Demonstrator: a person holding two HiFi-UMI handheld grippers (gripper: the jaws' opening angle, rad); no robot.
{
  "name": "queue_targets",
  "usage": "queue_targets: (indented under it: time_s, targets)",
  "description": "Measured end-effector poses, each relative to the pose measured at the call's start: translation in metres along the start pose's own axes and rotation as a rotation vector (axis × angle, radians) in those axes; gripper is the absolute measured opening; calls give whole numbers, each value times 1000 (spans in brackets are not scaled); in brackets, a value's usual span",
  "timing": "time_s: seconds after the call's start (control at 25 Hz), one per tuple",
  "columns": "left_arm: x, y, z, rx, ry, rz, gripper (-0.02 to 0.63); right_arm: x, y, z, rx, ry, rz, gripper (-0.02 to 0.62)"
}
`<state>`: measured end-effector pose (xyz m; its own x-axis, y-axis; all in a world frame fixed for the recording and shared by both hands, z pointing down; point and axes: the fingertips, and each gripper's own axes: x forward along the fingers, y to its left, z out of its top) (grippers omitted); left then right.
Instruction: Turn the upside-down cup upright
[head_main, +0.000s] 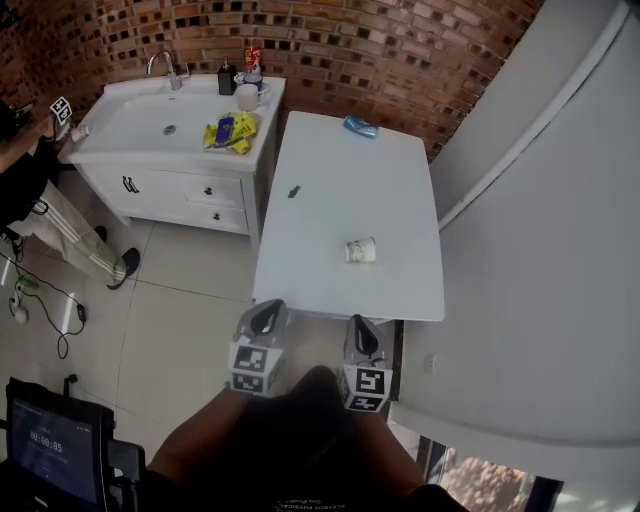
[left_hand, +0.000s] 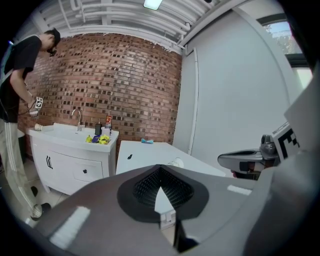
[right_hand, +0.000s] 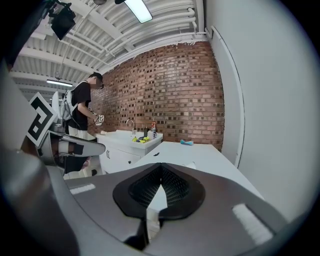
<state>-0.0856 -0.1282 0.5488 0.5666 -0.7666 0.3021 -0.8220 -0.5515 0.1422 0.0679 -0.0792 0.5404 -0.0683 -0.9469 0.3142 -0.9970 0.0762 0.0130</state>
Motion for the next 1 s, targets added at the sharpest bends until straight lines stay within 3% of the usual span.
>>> queue_targets:
  time_s: [0.4, 1.0]
  targets:
    - [12, -5, 1, 6, 4, -18, -3, 6, -9, -7, 10, 26, -10, 14]
    - [72, 3, 13, 27, 8, -5, -3, 70, -40, -9, 12, 70, 41, 14]
